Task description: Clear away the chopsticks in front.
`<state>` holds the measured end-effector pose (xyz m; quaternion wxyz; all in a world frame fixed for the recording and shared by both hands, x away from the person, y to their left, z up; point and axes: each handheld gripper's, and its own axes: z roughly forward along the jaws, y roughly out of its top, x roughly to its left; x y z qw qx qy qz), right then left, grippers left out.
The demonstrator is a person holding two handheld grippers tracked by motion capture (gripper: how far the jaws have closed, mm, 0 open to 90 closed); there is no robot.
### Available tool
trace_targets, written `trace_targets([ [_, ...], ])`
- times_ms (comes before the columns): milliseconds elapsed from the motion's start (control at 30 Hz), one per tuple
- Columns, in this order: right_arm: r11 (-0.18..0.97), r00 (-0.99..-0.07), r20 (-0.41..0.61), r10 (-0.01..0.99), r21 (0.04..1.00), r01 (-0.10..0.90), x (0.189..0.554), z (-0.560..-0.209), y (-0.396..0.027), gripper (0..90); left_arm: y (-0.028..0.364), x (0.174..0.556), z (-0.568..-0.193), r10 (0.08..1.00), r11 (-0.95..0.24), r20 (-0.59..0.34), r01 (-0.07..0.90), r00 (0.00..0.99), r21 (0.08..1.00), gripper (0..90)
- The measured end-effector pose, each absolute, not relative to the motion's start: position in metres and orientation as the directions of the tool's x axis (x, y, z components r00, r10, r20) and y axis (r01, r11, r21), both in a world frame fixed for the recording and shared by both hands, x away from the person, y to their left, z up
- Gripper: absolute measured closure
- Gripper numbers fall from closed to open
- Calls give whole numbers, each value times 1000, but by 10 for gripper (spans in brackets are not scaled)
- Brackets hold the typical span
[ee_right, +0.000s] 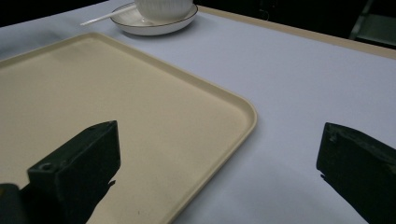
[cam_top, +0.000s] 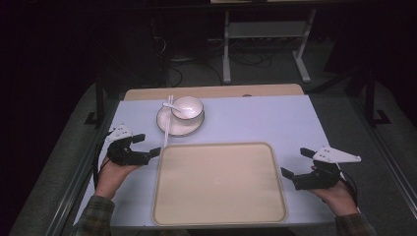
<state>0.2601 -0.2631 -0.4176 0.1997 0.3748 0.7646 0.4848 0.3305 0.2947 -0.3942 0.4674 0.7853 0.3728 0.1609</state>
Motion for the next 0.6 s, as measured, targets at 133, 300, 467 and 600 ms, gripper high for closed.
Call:
trace_targets([
  [133,253,-640,59,766,887,385,261,-418,-262,0,297,337,-395,741,-283,-98,442,664,851,126],
  [300,257,-633,56,772,883,393,259,-420,-267,0,295,346,-393,748,-287,-92,446,657,848,126],
  [467,248,-631,61,773,886,391,260,-420,-269,0,290,356,-393,754,-304,-81,455,652,837,127],
  [600,249,-632,62,772,886,392,260,-420,-270,0,288,363,-393,760,-302,-80,460,645,835,127],
])
